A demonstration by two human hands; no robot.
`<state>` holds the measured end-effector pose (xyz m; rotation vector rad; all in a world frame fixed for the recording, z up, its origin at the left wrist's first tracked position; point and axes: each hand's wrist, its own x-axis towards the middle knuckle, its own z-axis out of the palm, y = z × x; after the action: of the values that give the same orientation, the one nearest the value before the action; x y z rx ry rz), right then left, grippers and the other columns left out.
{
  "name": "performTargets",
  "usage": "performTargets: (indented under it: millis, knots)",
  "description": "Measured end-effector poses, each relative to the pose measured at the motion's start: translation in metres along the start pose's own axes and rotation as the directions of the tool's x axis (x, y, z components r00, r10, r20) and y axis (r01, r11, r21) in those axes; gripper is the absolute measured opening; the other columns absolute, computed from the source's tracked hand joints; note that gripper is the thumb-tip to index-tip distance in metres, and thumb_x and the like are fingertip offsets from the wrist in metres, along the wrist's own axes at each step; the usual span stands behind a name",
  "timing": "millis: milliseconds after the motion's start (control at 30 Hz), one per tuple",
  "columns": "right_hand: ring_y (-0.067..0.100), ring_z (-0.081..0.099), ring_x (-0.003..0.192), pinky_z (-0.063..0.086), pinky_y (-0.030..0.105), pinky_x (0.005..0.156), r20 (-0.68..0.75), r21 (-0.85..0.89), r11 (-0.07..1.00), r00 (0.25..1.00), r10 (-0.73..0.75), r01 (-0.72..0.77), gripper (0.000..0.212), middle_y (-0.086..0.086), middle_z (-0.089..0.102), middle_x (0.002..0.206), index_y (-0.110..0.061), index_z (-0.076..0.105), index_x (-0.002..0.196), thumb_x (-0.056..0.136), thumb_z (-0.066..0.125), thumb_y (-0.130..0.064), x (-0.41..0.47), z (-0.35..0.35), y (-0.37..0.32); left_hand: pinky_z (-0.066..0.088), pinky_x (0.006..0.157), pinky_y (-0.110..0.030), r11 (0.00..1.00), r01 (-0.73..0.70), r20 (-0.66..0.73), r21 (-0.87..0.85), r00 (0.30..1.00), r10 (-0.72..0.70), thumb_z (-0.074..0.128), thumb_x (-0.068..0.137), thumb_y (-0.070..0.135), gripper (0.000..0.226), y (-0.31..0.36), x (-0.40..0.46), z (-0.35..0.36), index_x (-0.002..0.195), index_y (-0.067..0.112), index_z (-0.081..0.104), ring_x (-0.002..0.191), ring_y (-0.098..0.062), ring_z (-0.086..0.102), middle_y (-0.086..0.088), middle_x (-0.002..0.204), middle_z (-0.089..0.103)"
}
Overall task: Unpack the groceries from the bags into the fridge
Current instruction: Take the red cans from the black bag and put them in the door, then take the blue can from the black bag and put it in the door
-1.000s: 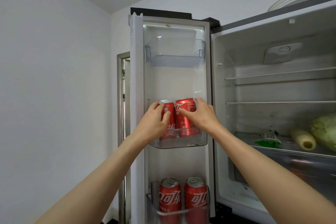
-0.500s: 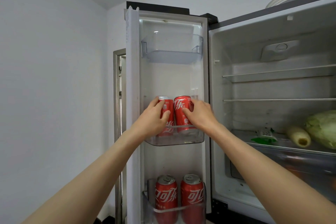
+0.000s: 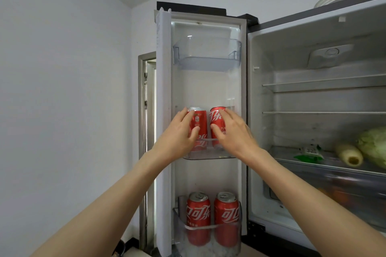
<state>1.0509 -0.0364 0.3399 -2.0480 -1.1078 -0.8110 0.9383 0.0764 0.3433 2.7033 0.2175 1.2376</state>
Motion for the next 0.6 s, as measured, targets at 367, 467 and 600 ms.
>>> performTargets:
  millis: [367,467,600]
  knots:
    - [0.028,0.028,0.138,0.018,0.047,0.114,-0.01,-0.049,0.938,0.939,-0.344,0.343,0.06,0.013,0.034,0.148,-0.012,0.03,0.144,0.092,0.049,-0.037,-0.051,0.034,-0.141,0.031,0.107,-0.056,0.85,0.064,-0.188,0.522,0.981,0.041,0.053,0.091,0.023,0.049,-0.077,-0.113,-0.104,0.136,0.009,0.042,0.133,-0.037,0.036,-0.019,0.141,0.043]
    - [0.03,0.033,0.136,0.02,0.049,0.113,0.02,0.043,0.917,0.917,-0.398,0.397,0.058,0.014,0.039,0.145,-0.01,0.036,0.141,0.091,0.052,-0.035,-0.088,0.065,-0.199,0.033,0.103,-0.056,0.815,0.148,-0.159,0.56,0.985,-0.07,0.04,0.092,0.03,0.048,-0.113,-0.183,-0.141,0.134,0.007,0.044,0.131,-0.038,0.039,-0.019,0.139,0.045]
    - [0.031,0.033,0.136,0.022,0.049,0.113,0.109,0.209,0.902,0.907,-0.406,0.378,0.058,0.014,0.036,0.147,-0.01,0.034,0.142,0.093,0.049,-0.038,-0.154,0.116,-0.279,0.026,0.108,-0.053,0.754,0.286,-0.109,0.591,0.955,-0.277,0.028,0.091,0.035,0.054,-0.155,-0.287,-0.186,0.137,0.01,0.04,0.135,-0.035,0.033,-0.016,0.144,0.039]
